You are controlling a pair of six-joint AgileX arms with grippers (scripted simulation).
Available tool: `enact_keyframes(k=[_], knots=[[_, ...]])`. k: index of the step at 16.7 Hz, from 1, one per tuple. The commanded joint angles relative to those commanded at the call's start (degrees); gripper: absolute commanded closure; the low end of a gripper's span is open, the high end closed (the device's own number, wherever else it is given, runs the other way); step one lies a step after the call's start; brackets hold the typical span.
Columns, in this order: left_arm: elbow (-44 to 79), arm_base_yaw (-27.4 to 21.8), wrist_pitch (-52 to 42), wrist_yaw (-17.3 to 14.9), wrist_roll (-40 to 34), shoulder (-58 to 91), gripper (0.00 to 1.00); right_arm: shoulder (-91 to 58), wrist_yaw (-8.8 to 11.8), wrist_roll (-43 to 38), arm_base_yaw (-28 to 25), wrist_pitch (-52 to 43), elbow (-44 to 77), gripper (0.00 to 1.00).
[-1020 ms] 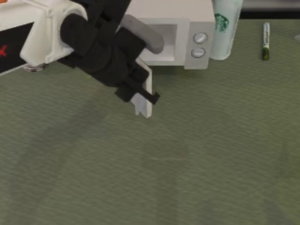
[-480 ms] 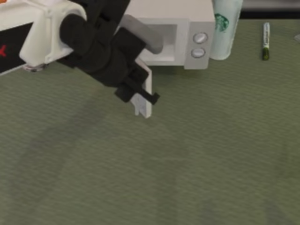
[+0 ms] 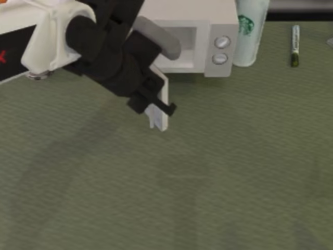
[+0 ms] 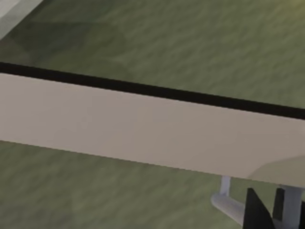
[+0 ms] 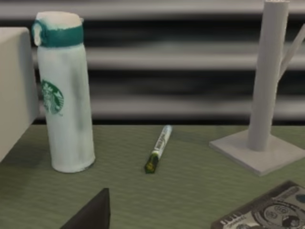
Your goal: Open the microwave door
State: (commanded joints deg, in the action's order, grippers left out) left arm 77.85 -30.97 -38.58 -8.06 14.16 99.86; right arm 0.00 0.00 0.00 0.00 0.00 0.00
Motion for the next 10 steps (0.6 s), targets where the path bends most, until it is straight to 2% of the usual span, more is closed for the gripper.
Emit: enact_keyframes(k=[7,10], knots=[[-0.09,-0.2,-0.08,-0.44,-0.02,-0.01,1.0,0.0,0.0,0.0,0.0,0.0,0.0,0.0],[-0.87,1.11,-0.64,-1.94,3.15,-0.7,1.0,0.0,0.0,0.0,0.0,0.0,0.0,0.0]])
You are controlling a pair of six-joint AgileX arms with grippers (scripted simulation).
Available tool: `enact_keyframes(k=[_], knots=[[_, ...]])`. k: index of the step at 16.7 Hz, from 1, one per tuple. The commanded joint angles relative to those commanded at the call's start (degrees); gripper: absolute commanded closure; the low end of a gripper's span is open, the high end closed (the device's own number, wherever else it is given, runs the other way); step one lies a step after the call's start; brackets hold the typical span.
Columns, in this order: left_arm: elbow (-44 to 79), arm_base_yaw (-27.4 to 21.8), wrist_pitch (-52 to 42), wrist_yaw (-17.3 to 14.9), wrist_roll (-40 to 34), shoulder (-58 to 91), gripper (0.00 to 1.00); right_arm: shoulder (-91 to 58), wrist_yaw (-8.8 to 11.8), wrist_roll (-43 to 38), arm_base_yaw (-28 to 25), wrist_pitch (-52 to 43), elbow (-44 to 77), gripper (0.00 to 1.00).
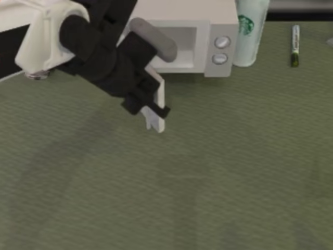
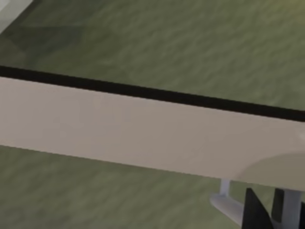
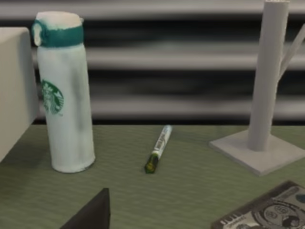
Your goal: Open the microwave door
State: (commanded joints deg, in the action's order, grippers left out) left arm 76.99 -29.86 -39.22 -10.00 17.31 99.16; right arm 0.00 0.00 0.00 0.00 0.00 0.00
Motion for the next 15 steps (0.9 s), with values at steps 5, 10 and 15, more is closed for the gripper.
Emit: enact_keyframes(k=[5,10,15], knots=[[-1.5,2.49,-0.9,-2.97,5.98,-1.55,1.0,0.0,0.0,0.0,0.0,0.0,0.0,0.0],[-1.52,2.51,-0.92,-2.99,6.02,-1.55,1.0,0.0,0.0,0.0,0.0,0.0,0.0,0.0],[-1.52,2.51,-0.92,-2.99,6.02,-1.55,1.0,0.0,0.0,0.0,0.0,0.0,0.0,0.0]])
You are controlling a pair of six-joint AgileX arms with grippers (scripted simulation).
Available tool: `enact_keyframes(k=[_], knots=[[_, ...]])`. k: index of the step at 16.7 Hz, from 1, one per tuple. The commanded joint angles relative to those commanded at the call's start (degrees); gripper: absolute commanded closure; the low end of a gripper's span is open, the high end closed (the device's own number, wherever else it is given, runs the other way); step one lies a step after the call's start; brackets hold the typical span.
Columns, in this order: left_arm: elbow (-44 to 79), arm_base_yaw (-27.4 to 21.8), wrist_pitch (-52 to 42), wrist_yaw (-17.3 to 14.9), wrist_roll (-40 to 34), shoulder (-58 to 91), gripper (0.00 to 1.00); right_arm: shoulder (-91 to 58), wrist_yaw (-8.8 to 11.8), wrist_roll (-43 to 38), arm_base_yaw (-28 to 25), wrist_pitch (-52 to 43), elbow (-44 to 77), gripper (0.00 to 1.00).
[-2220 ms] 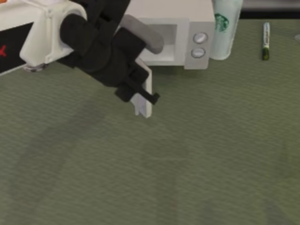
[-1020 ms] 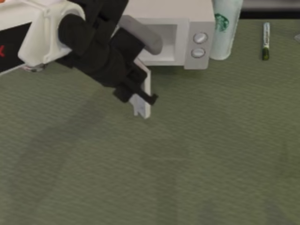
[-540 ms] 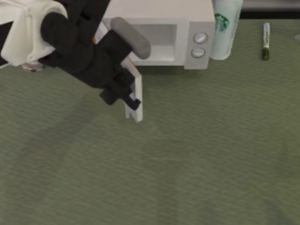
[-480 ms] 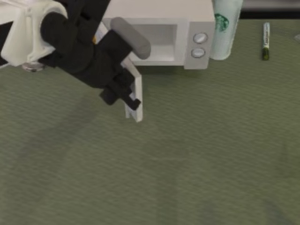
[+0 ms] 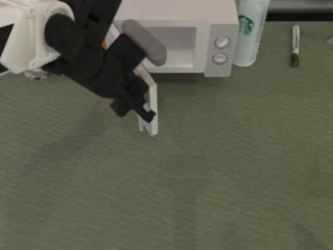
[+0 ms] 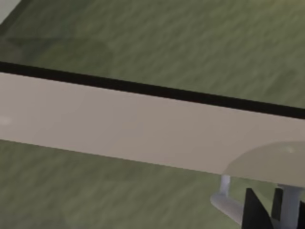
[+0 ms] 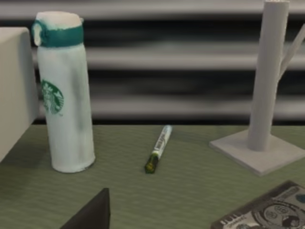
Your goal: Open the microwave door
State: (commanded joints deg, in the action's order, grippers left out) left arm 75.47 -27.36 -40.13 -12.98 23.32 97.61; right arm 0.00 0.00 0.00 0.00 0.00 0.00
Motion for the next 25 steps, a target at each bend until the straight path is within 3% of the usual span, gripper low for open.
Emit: enact_keyframes(k=[16,25], knots=[[-0.07,-0.15,-0.11,-0.37,0.04,0.0,1.0,0.0,0.0,0.0,0.0,0.0,0.0,0.0],[-0.97,4.2,-2.97,-4.97,10.34,-1.16,1.0,0.0,0.0,0.0,0.0,0.0,0.0,0.0]])
